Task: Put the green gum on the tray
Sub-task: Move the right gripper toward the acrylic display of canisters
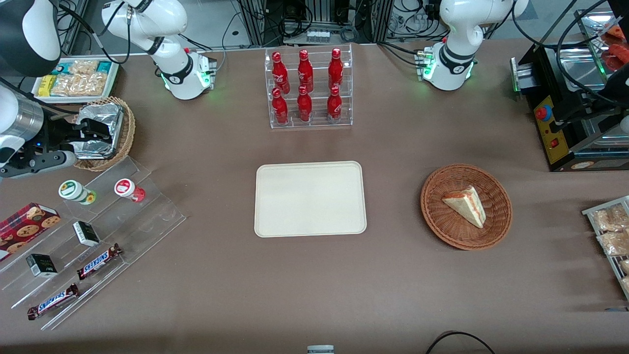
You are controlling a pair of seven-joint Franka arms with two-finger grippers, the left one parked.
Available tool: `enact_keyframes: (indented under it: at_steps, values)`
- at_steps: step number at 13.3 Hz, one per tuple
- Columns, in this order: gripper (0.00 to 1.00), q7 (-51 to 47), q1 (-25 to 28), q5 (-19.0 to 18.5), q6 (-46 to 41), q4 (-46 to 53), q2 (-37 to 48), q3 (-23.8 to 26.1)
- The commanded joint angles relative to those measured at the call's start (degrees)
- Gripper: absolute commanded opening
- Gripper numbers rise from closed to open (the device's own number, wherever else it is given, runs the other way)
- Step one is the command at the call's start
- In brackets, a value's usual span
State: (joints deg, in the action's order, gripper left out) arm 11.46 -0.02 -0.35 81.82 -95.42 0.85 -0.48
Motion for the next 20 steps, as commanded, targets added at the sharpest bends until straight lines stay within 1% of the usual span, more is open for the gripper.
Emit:
enact_keyframes:
  at_steps: [1, 4, 6, 7, 10, 14, 15, 16, 19, 20]
  values:
    - [1.00, -2.1, 0.5, -1.3, -1.1, 0.9, 0.2, -0.5]
    - [1.00, -2.1, 0.0, -1.4, -0.6, 0.2, 0.1, -0.8]
    - [1.00, -1.3, 0.1, -1.4, 0.9, -1.2, 0.4, -2.3]
    - [1.00, 1.0, 0.0, -1.4, 2.1, -2.2, 0.4, -2.5]
    - [1.00, 10.7, -2.2, -1.4, 6.7, -5.8, 0.6, -2.6]
    - [1.00, 23.5, -6.4, -2.6, 17.6, -13.9, 3.3, -3.0]
    - [1.00, 26.3, -6.7, -2.6, 18.9, -14.1, 3.0, -3.0]
    - [1.00, 28.8, -8.1, -2.7, 20.0, -14.5, 2.9, -3.0]
    - [1.00, 42.4, -11.8, -2.7, 26.6, -18.0, 2.9, -3.0]
    - [1.00, 44.0, -12.9, -2.6, 28.6, -19.1, 2.5, -3.0]
